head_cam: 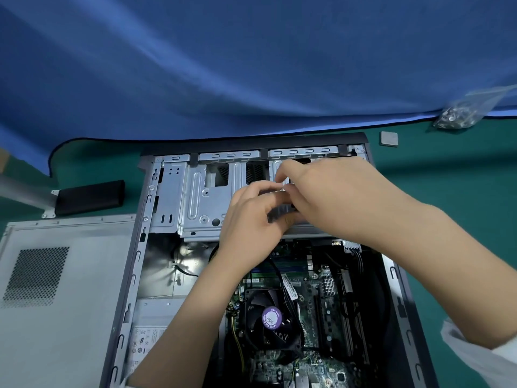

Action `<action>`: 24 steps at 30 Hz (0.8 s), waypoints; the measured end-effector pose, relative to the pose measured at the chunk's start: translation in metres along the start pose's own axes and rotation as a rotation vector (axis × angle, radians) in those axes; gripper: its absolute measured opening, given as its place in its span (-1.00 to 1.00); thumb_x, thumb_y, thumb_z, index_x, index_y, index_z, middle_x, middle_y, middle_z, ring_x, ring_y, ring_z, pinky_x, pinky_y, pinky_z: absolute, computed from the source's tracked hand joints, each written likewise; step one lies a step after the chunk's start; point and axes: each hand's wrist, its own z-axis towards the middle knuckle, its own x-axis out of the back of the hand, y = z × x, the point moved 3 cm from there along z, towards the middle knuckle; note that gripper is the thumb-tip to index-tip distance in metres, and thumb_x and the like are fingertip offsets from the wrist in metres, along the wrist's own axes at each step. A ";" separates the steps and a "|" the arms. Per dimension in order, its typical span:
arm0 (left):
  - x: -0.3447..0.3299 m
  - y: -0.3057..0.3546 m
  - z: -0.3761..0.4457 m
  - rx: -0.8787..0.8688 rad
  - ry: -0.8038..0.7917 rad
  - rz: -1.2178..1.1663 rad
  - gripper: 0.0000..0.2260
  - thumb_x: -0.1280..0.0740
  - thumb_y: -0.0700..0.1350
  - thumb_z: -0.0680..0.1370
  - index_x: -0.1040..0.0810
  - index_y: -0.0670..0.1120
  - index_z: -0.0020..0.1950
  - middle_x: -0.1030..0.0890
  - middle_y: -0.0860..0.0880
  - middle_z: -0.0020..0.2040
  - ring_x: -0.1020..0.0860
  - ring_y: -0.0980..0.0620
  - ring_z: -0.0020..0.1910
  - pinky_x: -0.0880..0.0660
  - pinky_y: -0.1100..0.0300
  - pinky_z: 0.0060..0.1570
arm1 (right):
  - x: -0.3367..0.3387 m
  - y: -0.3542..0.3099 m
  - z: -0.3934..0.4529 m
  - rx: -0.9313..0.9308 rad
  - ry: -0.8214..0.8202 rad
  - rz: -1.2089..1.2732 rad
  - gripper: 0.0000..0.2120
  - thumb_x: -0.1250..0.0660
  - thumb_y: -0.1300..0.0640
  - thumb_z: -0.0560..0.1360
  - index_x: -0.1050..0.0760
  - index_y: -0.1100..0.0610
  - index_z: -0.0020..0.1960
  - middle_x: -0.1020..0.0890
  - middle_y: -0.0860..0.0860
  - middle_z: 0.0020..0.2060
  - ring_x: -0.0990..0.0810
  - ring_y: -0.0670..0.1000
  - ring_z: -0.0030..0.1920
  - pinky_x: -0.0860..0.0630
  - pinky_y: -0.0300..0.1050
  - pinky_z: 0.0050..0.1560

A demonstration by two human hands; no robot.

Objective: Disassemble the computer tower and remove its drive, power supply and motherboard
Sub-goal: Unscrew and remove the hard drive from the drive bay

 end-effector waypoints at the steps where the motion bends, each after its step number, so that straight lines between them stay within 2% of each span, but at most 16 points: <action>1: 0.000 0.000 0.000 -0.005 -0.010 -0.029 -0.78 -0.30 0.17 0.34 -0.47 0.35 -0.02 -0.41 0.42 -0.01 -0.35 0.12 0.14 -0.32 0.31 0.01 | 0.000 0.001 -0.001 0.014 0.004 0.045 -0.79 -0.14 0.08 0.56 -0.33 -0.01 0.20 -0.44 -0.09 -0.28 -0.51 0.08 -0.13 -0.21 -0.10 -0.38; 2: 0.000 0.000 0.000 0.007 -0.007 -0.071 -0.81 -0.32 0.12 0.34 -0.50 0.37 -0.08 -0.44 0.40 -0.02 -0.37 0.10 0.15 -0.37 0.23 0.04 | 0.001 0.001 -0.002 0.024 0.006 0.091 -0.76 -0.13 0.07 0.56 -0.32 -0.01 0.23 -0.52 -0.07 -0.14 -0.52 0.06 -0.01 -0.24 -0.09 -0.30; 4: 0.000 -0.001 0.002 0.065 0.024 -0.122 -0.90 -0.33 0.09 0.29 -0.52 0.34 -0.29 -0.50 0.32 -0.07 -0.46 0.05 0.11 -0.47 0.07 0.02 | 0.003 0.003 -0.003 0.025 0.011 0.148 -0.71 -0.10 0.05 0.54 -0.33 -0.02 0.25 -0.54 -0.07 0.09 -0.45 0.03 0.16 -0.24 -0.08 -0.20; 6: 0.000 0.001 0.002 0.091 0.071 -0.105 -0.97 -0.33 0.12 0.25 -0.48 0.25 -0.37 -0.54 0.22 -0.15 -0.51 0.02 0.00 -0.50 0.02 -0.07 | 0.002 0.004 -0.002 0.007 0.020 0.133 -0.71 -0.06 -0.01 0.55 -0.35 -0.03 0.25 -0.53 -0.10 0.14 -0.43 0.01 0.20 -0.26 -0.06 -0.17; 8: 0.000 0.003 0.002 0.097 0.073 -0.045 -0.78 -0.28 0.22 0.22 -0.52 0.11 -0.31 -0.53 0.18 -0.17 -0.50 0.03 -0.04 -0.50 0.04 -0.14 | 0.000 0.004 -0.001 -0.016 0.037 0.079 -0.71 -0.04 -0.11 0.58 -0.37 -0.02 0.19 -0.57 -0.08 0.05 -0.52 0.03 0.10 -0.30 -0.07 -0.20; 10: -0.001 0.004 0.002 0.082 0.045 -0.004 -0.65 -0.25 0.32 0.21 -0.53 0.13 -0.18 -0.51 0.23 -0.14 -0.46 0.09 0.00 -0.49 0.12 -0.12 | 0.000 0.004 -0.001 -0.025 0.035 0.019 -0.74 -0.04 -0.13 0.60 -0.36 -0.02 0.16 -0.60 -0.06 -0.09 -0.57 0.07 -0.08 -0.27 -0.10 -0.30; 11: -0.001 0.003 0.002 0.073 0.017 0.000 -0.67 -0.25 0.35 0.21 -0.51 0.23 -0.13 -0.49 0.30 -0.10 -0.42 0.14 0.04 -0.45 0.21 -0.08 | -0.001 0.005 0.000 -0.027 0.031 0.011 -0.77 -0.05 -0.10 0.61 -0.33 -0.03 0.19 -0.59 -0.06 -0.16 -0.56 0.09 -0.13 -0.24 -0.10 -0.33; 13: 0.001 0.002 0.001 0.052 -0.031 -0.036 -0.85 -0.28 0.31 0.29 -0.49 0.38 -0.18 -0.43 0.44 -0.02 -0.33 0.20 0.11 -0.36 0.27 -0.02 | -0.001 0.006 -0.002 -0.033 0.022 0.075 -0.76 -0.09 -0.01 0.59 -0.25 -0.06 0.26 -0.45 -0.12 -0.31 -0.51 0.09 -0.19 -0.21 -0.09 -0.34; 14: 0.001 0.000 0.001 0.051 -0.042 -0.071 -0.94 -0.33 0.23 0.34 -0.51 0.38 -0.21 -0.43 0.46 0.00 -0.32 0.19 0.14 -0.35 0.24 0.02 | -0.001 0.005 -0.002 -0.027 0.020 0.116 -0.75 -0.11 0.02 0.58 -0.23 -0.07 0.26 -0.34 -0.15 -0.36 -0.45 0.07 -0.22 -0.20 -0.08 -0.34; 15: 0.001 -0.002 0.001 0.060 -0.037 -0.094 -0.94 -0.37 0.13 0.37 -0.54 0.33 -0.23 -0.45 0.45 0.00 -0.35 0.15 0.17 -0.38 0.17 0.07 | -0.001 0.004 -0.003 -0.018 0.027 0.144 -0.76 -0.11 0.03 0.57 -0.24 -0.07 0.23 -0.27 -0.16 -0.38 -0.40 0.05 -0.24 -0.20 -0.08 -0.33; 17: 0.001 -0.002 0.002 0.091 -0.005 -0.148 -0.92 -0.38 0.02 0.34 -0.59 0.22 -0.24 -0.53 0.31 -0.04 -0.45 0.03 0.15 -0.48 0.01 0.06 | 0.000 0.002 -0.004 -0.013 0.055 0.157 -0.81 -0.11 -0.02 0.56 -0.27 -0.07 0.16 -0.33 -0.16 -0.37 -0.44 0.04 -0.22 -0.21 -0.08 -0.32; 20: 0.001 0.004 0.004 0.098 0.033 -0.115 -0.85 -0.36 0.15 0.26 -0.57 0.13 -0.26 -0.56 0.17 -0.16 -0.51 0.00 0.00 -0.52 0.00 -0.10 | 0.000 0.004 -0.003 -0.040 0.082 0.096 -0.81 -0.06 -0.14 0.58 -0.29 -0.06 0.08 -0.54 -0.09 -0.28 -0.50 0.09 -0.24 -0.20 -0.10 -0.37; 22: 0.001 0.004 0.003 0.073 0.041 -0.059 -0.83 -0.29 0.26 0.23 -0.49 0.25 -0.28 -0.52 0.23 -0.17 -0.47 0.07 -0.02 -0.48 0.12 -0.15 | -0.002 0.006 -0.003 -0.034 0.062 0.108 -0.83 -0.07 -0.12 0.59 -0.26 -0.08 0.13 -0.50 -0.09 -0.31 -0.42 0.07 -0.29 -0.13 -0.11 -0.43; 24: 0.002 0.002 0.001 0.054 0.001 -0.049 -0.87 -0.26 0.26 0.26 -0.47 0.36 -0.22 -0.48 0.35 -0.10 -0.41 0.13 0.06 -0.41 0.25 -0.07 | -0.003 0.008 -0.003 -0.011 0.014 0.205 -0.83 -0.11 -0.05 0.56 -0.23 -0.10 0.15 -0.43 -0.15 -0.33 -0.41 0.02 -0.27 -0.16 -0.11 -0.41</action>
